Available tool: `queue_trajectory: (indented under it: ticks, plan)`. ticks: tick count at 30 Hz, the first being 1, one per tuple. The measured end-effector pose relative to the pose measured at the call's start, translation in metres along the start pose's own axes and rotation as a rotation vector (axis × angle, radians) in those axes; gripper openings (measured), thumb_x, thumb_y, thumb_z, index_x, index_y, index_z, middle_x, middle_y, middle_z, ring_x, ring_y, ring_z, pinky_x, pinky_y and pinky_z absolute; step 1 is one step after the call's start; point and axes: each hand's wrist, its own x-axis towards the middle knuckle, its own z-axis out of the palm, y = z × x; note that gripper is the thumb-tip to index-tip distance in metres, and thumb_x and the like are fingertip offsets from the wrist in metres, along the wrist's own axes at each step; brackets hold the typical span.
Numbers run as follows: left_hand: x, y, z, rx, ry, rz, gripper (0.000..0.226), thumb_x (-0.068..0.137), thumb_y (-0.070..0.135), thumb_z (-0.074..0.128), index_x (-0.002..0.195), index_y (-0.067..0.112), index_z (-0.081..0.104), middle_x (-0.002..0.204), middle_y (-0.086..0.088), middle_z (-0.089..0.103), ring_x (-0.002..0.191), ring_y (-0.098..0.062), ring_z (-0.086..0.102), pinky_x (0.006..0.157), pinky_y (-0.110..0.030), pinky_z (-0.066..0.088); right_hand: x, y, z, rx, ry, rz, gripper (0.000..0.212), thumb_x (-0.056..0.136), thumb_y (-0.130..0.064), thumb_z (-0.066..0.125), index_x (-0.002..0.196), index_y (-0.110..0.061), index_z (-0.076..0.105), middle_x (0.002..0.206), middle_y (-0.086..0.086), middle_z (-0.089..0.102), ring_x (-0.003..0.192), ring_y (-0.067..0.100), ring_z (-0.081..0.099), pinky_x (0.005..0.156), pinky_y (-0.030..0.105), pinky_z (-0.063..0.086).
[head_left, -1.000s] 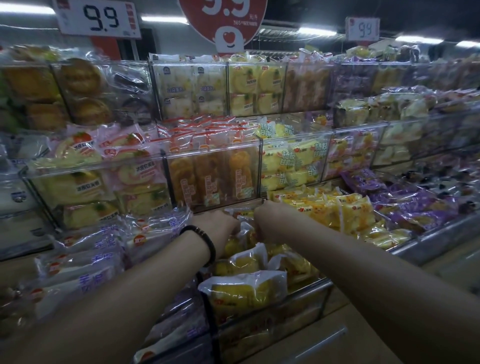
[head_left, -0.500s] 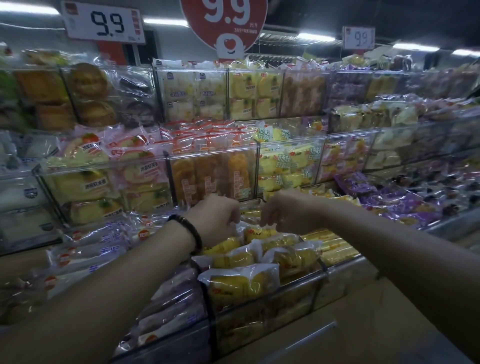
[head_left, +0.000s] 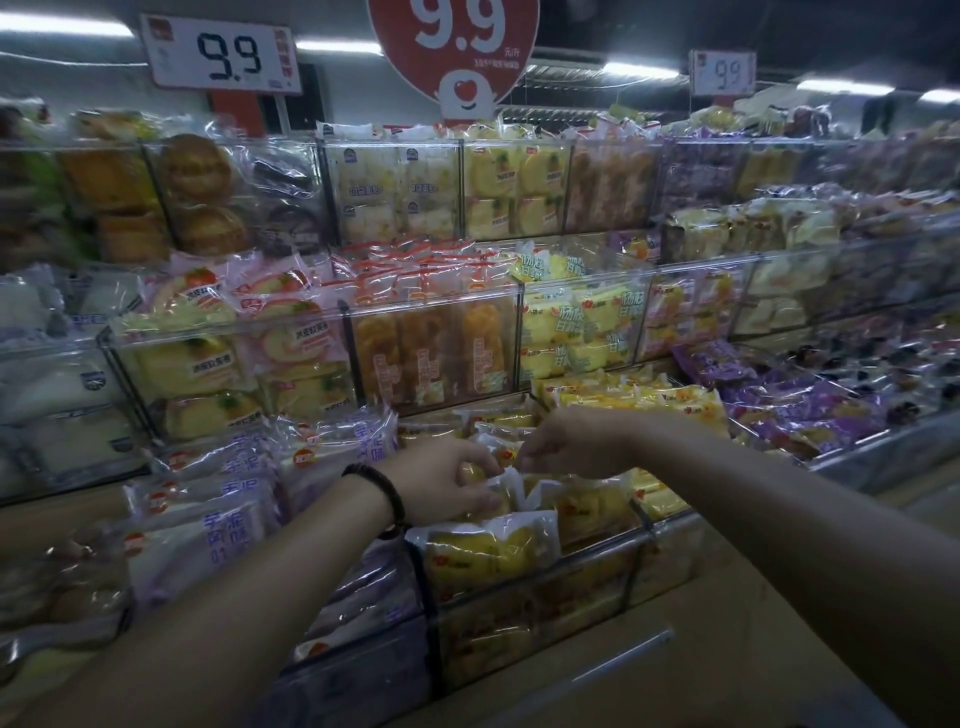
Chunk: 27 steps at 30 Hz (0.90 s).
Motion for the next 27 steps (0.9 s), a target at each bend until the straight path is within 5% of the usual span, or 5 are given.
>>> queue_trajectory:
  ticks: [3, 8, 16, 24, 27]
  plan:
    - [0.001, 0.011, 0.003, 0.161, 0.048, -0.008, 0.032, 0.1, 0.046, 0.064, 0.13, 0.035, 0.064, 0.101, 0.012, 0.062, 0.091, -0.012, 0.062, 0.08, -0.034, 0.056, -0.003, -0.005, 0.0, -0.06, -0.006, -0.008, 0.029, 0.104, -0.038, 0.061, 0.131, -0.036, 0.07, 0.092, -0.023, 0.061, 0.085, -0.001, 0.058, 0.078, 0.028, 0.05]
    - [0.007, 0.019, 0.012, 0.263, 0.108, -0.072, 0.032, 0.1, 0.036, 0.063, 0.132, 0.032, 0.062, 0.133, -0.008, 0.059, 0.101, -0.023, 0.066, 0.079, -0.034, 0.058, -0.008, -0.007, -0.003, -0.072, -0.018, 0.062, 0.039, 0.097, -0.046, 0.069, 0.134, -0.037, 0.067, 0.104, -0.017, 0.053, 0.093, 0.01, 0.057, 0.084, 0.034, 0.051]
    - [0.013, 0.033, 0.018, 0.385, 0.15, -0.187, 0.016, 0.098, 0.007, 0.056, 0.101, 0.019, 0.065, 0.106, -0.008, 0.063, 0.076, -0.019, 0.059, 0.056, -0.027, 0.046, 0.001, -0.012, 0.01, -0.213, 0.069, 0.159, 0.024, 0.099, -0.036, 0.068, 0.123, -0.035, 0.07, 0.122, -0.003, 0.066, 0.101, 0.019, 0.063, 0.078, 0.033, 0.056]
    - [0.017, 0.034, 0.008, 0.452, -0.056, -0.121, 0.036, 0.104, 0.042, 0.054, 0.123, 0.013, 0.062, 0.112, -0.007, 0.063, 0.098, -0.023, 0.062, 0.083, -0.036, 0.058, 0.012, -0.018, 0.014, -0.284, 0.072, 0.2, 0.04, 0.097, -0.029, 0.069, 0.134, -0.041, 0.061, 0.143, -0.001, 0.059, 0.117, 0.026, 0.061, 0.089, 0.042, 0.057]
    - [0.017, 0.032, 0.006, 0.484, -0.047, -0.122, 0.029, 0.101, 0.03, 0.061, 0.125, 0.013, 0.063, 0.114, -0.008, 0.062, 0.097, -0.023, 0.063, 0.078, -0.033, 0.057, 0.015, -0.018, 0.015, -0.297, 0.087, 0.207, 0.034, 0.098, -0.034, 0.068, 0.13, -0.044, 0.062, 0.138, -0.002, 0.062, 0.113, 0.025, 0.063, 0.086, 0.042, 0.058]
